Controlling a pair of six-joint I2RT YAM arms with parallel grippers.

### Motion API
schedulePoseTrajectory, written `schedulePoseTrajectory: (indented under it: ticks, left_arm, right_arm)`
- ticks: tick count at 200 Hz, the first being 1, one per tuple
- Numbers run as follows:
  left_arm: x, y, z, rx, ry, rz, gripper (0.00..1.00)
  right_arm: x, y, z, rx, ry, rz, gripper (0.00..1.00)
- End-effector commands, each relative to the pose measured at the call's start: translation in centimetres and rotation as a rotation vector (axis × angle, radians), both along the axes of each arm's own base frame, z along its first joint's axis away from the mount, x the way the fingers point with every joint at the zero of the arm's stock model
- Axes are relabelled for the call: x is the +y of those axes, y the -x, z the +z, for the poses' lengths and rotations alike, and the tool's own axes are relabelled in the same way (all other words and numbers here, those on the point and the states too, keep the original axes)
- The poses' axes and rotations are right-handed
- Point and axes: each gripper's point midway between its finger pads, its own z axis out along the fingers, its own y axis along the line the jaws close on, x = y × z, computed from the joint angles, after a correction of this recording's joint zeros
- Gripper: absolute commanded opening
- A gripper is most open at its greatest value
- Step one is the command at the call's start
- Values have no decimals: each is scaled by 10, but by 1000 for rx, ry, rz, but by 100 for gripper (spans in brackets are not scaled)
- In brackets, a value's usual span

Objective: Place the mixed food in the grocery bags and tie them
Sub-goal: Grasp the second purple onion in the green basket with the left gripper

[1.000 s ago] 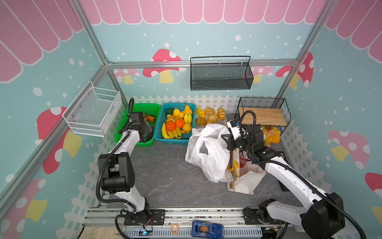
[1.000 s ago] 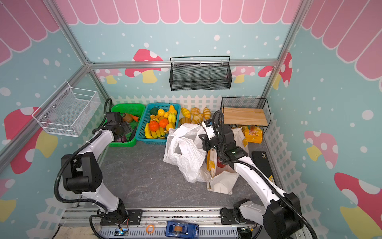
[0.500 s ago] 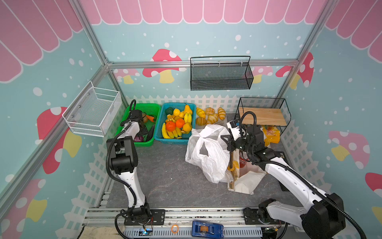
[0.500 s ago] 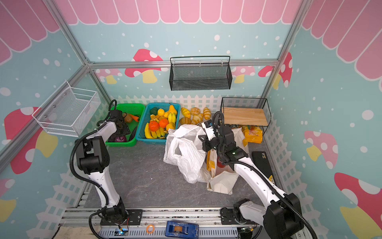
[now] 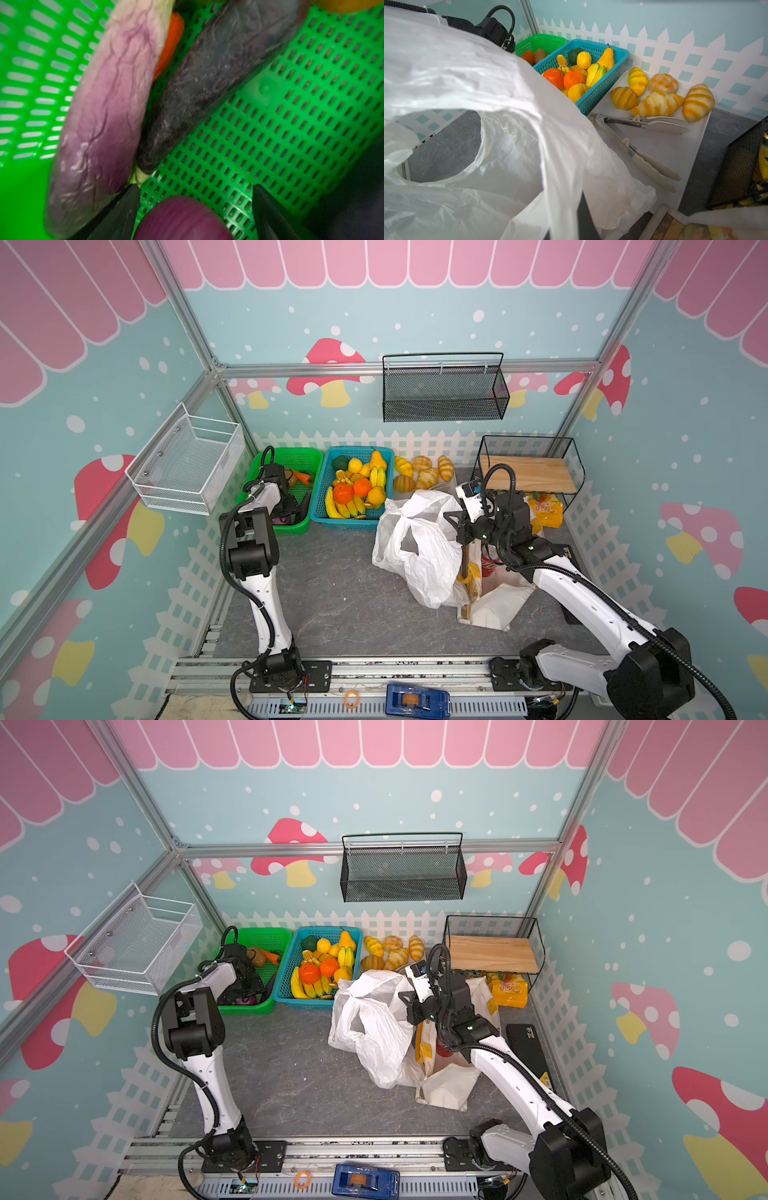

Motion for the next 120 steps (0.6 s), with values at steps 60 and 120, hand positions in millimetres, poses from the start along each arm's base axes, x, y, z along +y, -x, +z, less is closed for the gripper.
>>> schedulePoseTrajectory:
  ticks: [60,120]
  left_arm:
    - [-14,-8,47,-116,42,6,65]
    - [-24,-2,113,-293,20,25,54]
  right_arm:
    - [1,1,3,-15,-10,14,0]
    - [1,1,5,-14,-11,12,0]
